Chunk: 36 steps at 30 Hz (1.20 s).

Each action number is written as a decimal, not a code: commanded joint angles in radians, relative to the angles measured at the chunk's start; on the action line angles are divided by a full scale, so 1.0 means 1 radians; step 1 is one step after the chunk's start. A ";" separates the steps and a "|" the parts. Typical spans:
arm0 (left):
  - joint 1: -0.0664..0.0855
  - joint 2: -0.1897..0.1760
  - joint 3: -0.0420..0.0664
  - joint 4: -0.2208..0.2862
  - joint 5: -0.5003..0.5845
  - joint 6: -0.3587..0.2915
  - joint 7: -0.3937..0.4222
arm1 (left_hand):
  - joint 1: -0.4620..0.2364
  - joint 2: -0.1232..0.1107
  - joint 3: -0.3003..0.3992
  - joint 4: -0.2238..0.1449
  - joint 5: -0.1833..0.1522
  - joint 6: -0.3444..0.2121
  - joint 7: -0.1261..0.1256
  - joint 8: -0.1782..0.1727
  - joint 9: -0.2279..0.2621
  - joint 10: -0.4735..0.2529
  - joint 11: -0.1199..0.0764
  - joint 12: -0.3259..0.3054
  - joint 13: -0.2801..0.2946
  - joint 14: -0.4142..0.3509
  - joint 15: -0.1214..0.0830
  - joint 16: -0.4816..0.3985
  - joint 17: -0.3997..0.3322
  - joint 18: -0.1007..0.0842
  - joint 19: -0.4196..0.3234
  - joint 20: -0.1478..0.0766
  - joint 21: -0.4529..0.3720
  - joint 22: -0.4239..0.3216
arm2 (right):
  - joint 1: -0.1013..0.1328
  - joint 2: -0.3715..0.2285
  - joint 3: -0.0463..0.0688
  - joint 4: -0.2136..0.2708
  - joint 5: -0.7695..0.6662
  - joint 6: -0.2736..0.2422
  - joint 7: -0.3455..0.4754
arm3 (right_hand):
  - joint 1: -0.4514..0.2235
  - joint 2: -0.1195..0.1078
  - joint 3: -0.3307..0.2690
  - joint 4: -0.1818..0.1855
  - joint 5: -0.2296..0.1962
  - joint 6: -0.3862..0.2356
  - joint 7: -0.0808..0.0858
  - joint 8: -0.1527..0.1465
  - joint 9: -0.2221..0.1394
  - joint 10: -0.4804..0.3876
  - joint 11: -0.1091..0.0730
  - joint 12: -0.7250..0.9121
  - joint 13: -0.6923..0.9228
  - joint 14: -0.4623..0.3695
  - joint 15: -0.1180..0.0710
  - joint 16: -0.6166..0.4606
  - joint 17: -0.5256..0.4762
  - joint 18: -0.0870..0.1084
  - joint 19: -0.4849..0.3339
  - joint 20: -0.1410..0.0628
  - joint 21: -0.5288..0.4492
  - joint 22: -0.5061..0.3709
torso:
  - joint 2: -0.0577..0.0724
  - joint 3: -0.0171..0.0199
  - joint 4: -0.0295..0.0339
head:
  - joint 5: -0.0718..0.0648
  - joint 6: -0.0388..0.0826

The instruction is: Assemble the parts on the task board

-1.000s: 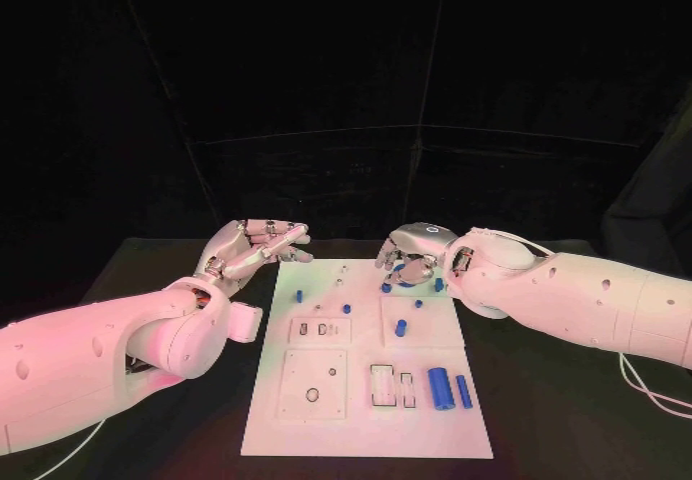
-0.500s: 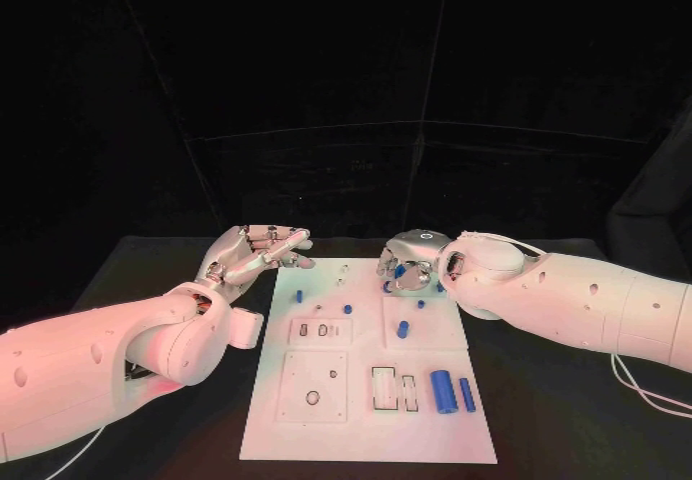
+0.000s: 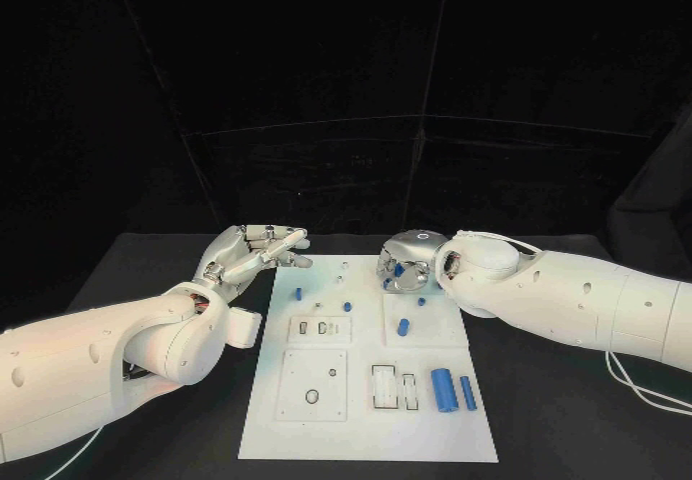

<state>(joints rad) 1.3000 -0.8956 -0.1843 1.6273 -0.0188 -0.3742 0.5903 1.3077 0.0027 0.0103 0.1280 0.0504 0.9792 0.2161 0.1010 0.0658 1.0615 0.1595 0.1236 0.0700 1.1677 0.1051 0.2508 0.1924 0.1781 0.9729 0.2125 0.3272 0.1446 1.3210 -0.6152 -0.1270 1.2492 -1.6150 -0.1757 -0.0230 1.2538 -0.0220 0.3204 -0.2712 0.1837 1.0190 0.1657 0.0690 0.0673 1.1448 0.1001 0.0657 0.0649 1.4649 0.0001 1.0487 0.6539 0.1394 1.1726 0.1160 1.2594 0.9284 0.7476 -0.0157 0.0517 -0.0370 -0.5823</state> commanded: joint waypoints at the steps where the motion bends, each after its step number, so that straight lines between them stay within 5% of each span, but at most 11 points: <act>1: 0.001 0.001 0.001 -0.001 0.004 0.014 0.001 | 0.001 0.011 0.002 -0.007 0.002 0.001 0.007 -0.004 -0.001 -0.003 0.003 -0.007 -0.001 0.007 -0.003 -0.003 0.002 0.005 0.007 0.000 -0.003 -0.001 | 0.002 0.002 0.001 -0.003 -0.012 0.022 -0.001 | 0.002 0.009 0.012 0.000 -0.007 0.005 0.002 -0.002 0.001 0.005 -0.001 0.006 0.000 0.003 0.009 0.013 0.014 -0.018 0.012 0.001 0.011 0.012 | 0.005 0.0012 0.0001 | 0.001 0.001; 16: 0.001 -0.004 0.001 0.001 0.011 0.013 -0.009 | 0.002 0.018 0.003 -0.012 0.002 -0.003 0.009 -0.009 -0.001 -0.007 0.004 -0.013 -0.002 0.009 -0.002 -0.005 0.007 0.005 0.011 0.000 -0.003 -0.002 | 0.002 0.003 0.001 -0.004 -0.012 0.031 0.001 | -0.001 0.009 0.029 0.004 -0.012 0.016 0.003 0.000 0.002 0.007 0.000 0.004 0.000 0.003 0.011 0.049 0.057 -0.023 0.026 0.003 0.033 0.045 | 0.016 -0.0002 0.0008 | 0.003 0.004; 20: 0.001 -0.004 0.001 -0.001 0.011 0.013 -0.010 | 0.002 0.019 0.003 -0.013 0.002 -0.003 0.009 -0.010 -0.001 -0.007 0.004 -0.014 -0.002 0.009 -0.002 -0.005 0.007 0.005 0.011 0.000 -0.003 -0.002 | 0.002 0.003 0.001 -0.003 -0.010 0.021 0.006 | 0.002 0.021 0.048 0.009 -0.019 0.033 0.000 0.004 0.004 0.025 -0.004 0.010 0.002 0.005 0.008 0.075 0.086 -0.026 0.037 0.002 0.048 0.068 | 0.017 0.0000 0.0008 | 0.003 0.005; 22: 0.001 -0.004 0.001 -0.001 0.011 0.013 -0.010 | 0.002 0.019 0.003 -0.013 0.002 -0.003 0.009 -0.010 -0.001 -0.007 0.004 -0.014 -0.002 0.009 -0.002 -0.005 0.007 0.005 0.012 0.000 -0.003 -0.002 | 0.002 0.003 0.001 -0.002 -0.009 0.011 0.010 | 0.013 0.040 0.075 0.011 -0.064 0.052 -0.006 0.009 0.007 0.042 -0.009 0.015 0.002 0.002 0.003 0.084 0.094 -0.027 0.039 -0.001 0.055 0.075 | 0.019 -0.0001 0.0011 | 0.003 0.005; 28: 0.001 -0.004 0.001 -0.002 0.012 0.015 -0.011 | 0.002 0.021 0.004 -0.014 0.002 -0.003 0.009 -0.010 -0.001 -0.007 0.004 -0.014 -0.002 0.010 -0.002 -0.005 0.008 0.005 0.012 0.000 -0.003 -0.002 | 0.002 0.001 0.001 0.002 -0.008 -0.051 0.016 | 0.044 0.071 0.134 0.008 -0.129 0.096 -0.017 0.022 0.014 0.090 -0.024 0.031 0.008 0.004 -0.007 0.118 0.136 -0.034 0.061 -0.011 0.083 0.121 | 0.021 -0.0005 0.0016 | 0.004 0.004; 36: 0.001 -0.006 0.001 -0.004 0.014 0.017 -0.014 | 0.002 0.022 0.004 -0.015 0.002 -0.003 0.009 -0.011 -0.001 -0.008 0.004 -0.015 -0.002 0.011 -0.002 -0.005 0.009 0.005 0.013 0.000 -0.003 -0.002 | 0.002 -0.007 0.001 0.024 0.010 -0.187 0.026 | 0.049 0.054 0.181 0.000 -0.127 0.115 -0.018 0.021 0.018 0.114 -0.029 0.031 0.013 0.004 -0.011 0.143 0.162 -0.041 0.080 -0.018 0.112 0.163 | 0.025 -0.0024 0.0031 | 0.010 0.011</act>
<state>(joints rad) 1.3000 -0.9007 -0.1843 1.6231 -0.0097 -0.3712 0.5754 1.3130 0.0160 0.0133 0.1194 0.0504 0.9755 0.2198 0.0970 0.0660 1.0579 0.1629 0.1119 0.0694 1.1707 0.1020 0.2508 0.2008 0.1781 0.9798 0.2127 0.3272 0.1438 1.3208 -0.6211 -0.1267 1.2665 -1.6158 -0.2664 -0.0104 1.2904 0.0241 0.4831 -0.2847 0.0521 1.1303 0.1449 0.0930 0.0867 1.2263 0.1016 0.0993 0.0706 1.4650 -0.0075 1.1878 0.8156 0.1081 1.2459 0.0998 1.3678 1.0900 0.7703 -0.0170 0.0546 -0.0290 -0.5735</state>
